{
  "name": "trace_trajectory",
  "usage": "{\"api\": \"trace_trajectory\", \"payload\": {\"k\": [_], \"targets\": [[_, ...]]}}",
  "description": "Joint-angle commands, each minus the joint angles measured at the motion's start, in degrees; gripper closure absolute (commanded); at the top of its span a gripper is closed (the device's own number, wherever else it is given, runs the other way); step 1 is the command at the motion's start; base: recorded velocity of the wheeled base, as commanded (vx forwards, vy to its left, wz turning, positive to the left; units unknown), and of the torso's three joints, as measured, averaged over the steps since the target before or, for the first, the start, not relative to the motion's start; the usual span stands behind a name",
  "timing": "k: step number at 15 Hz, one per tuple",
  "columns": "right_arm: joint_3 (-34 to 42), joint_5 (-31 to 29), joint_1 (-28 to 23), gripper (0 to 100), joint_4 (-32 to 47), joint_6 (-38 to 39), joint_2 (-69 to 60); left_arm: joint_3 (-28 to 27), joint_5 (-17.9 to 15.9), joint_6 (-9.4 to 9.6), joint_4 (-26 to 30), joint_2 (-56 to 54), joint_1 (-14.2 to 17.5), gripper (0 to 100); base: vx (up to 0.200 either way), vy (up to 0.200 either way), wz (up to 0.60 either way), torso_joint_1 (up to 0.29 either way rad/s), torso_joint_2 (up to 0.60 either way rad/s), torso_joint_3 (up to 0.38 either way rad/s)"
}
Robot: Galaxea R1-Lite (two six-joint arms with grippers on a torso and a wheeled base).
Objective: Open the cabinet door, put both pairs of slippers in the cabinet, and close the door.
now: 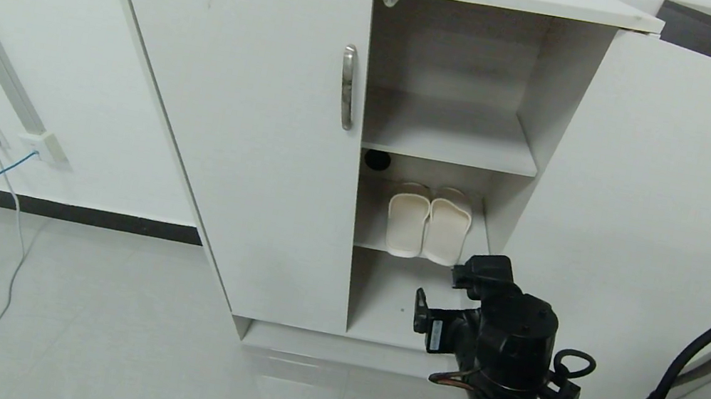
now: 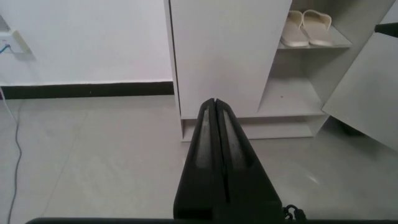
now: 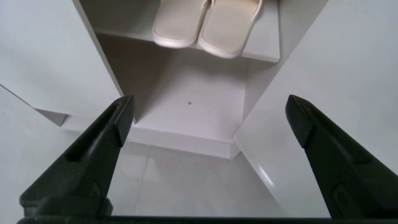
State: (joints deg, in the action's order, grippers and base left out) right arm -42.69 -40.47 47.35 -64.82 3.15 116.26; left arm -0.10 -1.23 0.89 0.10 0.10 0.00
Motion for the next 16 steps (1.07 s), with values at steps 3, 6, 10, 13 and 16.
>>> {"api": "trace_trajectory", "payload": {"k": [3,6,10,13,16], "targets": [[0.1,0.0,-0.1,0,0.0,0.1,0.3,0.0,0.0,-0.1,0.0,0.1,0.0,100,0.0,0.0,0.0,0.005,0.0,0.186],[0.2,0.0,-0.1,0,0.0,0.2,0.4,0.0,0.1,-0.1,0.0,0.1,0.0,100,0.0,0.0,0.0,0.002,0.0,0.196],[0.3,-0.1,-0.1,0,0.0,0.1,0.8,0.0,0.1,-0.19,0.0,0.1,0.0,100,0.0,0.0,0.0,0.0,0.0,0.207],[0.4,-0.1,-0.1,0,-0.8,-0.1,1.0,0.0,0.1,-0.19,0.0,0.1,0.0,100,0.0,0.0,0.0,-0.001,0.0,0.134],[0.5,-0.1,-0.1,0,-0.8,-0.1,1.1,0.0,0.1,-0.19,0.0,0.0,0.0,100,0.0,0.2,0.0,0.001,0.01,0.03]]}}
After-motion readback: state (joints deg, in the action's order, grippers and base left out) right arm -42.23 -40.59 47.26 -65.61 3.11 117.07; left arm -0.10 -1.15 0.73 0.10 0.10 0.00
